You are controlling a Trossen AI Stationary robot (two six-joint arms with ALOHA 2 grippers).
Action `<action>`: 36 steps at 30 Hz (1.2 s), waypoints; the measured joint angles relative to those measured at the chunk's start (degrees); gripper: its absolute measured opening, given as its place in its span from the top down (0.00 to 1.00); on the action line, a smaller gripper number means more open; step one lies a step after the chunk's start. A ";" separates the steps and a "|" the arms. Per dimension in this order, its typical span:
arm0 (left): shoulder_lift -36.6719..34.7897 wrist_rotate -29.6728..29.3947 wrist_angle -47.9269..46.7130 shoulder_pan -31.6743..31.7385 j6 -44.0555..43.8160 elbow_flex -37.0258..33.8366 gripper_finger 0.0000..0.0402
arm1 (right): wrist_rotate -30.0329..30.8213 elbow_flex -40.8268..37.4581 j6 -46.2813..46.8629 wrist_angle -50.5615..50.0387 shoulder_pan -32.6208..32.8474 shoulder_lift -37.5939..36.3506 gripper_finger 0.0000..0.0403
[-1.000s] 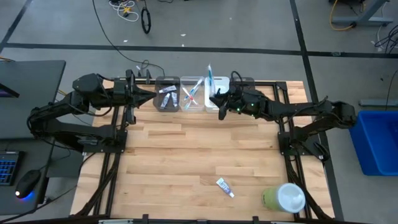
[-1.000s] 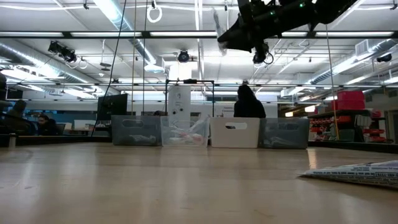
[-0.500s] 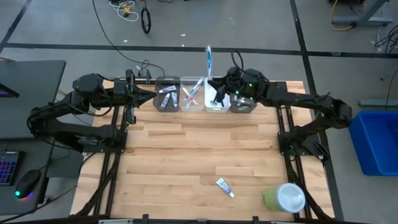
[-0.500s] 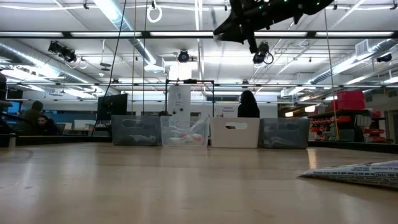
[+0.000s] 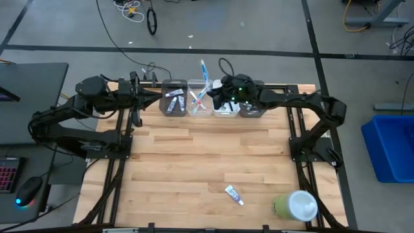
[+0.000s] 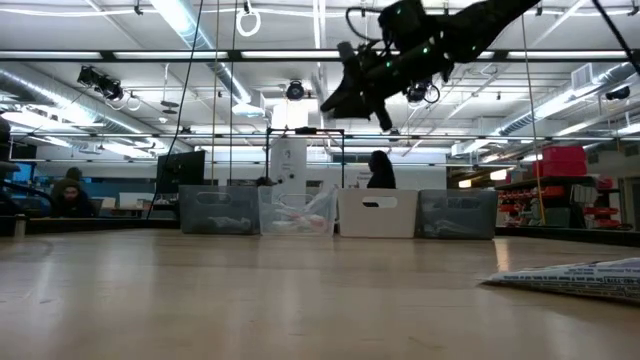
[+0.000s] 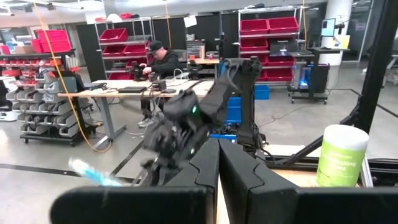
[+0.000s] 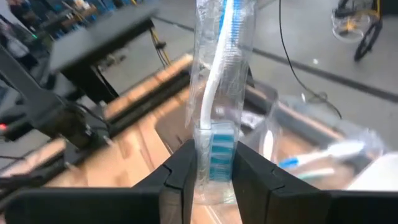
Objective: Pick & Place Travel size toiletries
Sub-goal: Put the blue toothbrush into the transparent bin, then put the white toothpaste into the left black bin
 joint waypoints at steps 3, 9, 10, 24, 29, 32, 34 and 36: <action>0.00 0.02 0.00 0.00 -0.05 0.00 0.96 | 0.00 0.00 1.52 0.10 -0.39 3.37 0.77; 0.00 0.01 -0.01 0.00 -0.57 0.00 0.96 | -0.03 0.02 6.10 2.45 -2.25 9.74 0.77; 0.00 0.01 0.00 0.00 -0.57 0.00 0.96 | -0.25 0.02 6.68 3.32 -2.49 10.62 0.77; 0.00 0.02 -0.01 0.00 -0.47 0.00 0.96 | -6.41 0.02 4.99 7.71 -3.53 13.52 0.63; -0.02 0.02 -0.01 0.00 -0.46 0.00 0.96 | -6.58 0.02 6.86 7.38 -3.73 13.52 0.46; -0.02 0.02 -0.01 0.00 -0.46 0.00 0.96 | -6.70 0.02 7.22 7.26 -3.74 13.52 0.38; 0.00 0.02 -0.01 0.00 -0.46 0.00 0.96 | -7.20 0.02 7.24 7.08 -3.75 13.52 0.35; -0.02 0.02 -0.01 0.00 -0.46 0.00 0.96 | -7.86 0.02 6.79 6.86 -3.75 13.52 0.33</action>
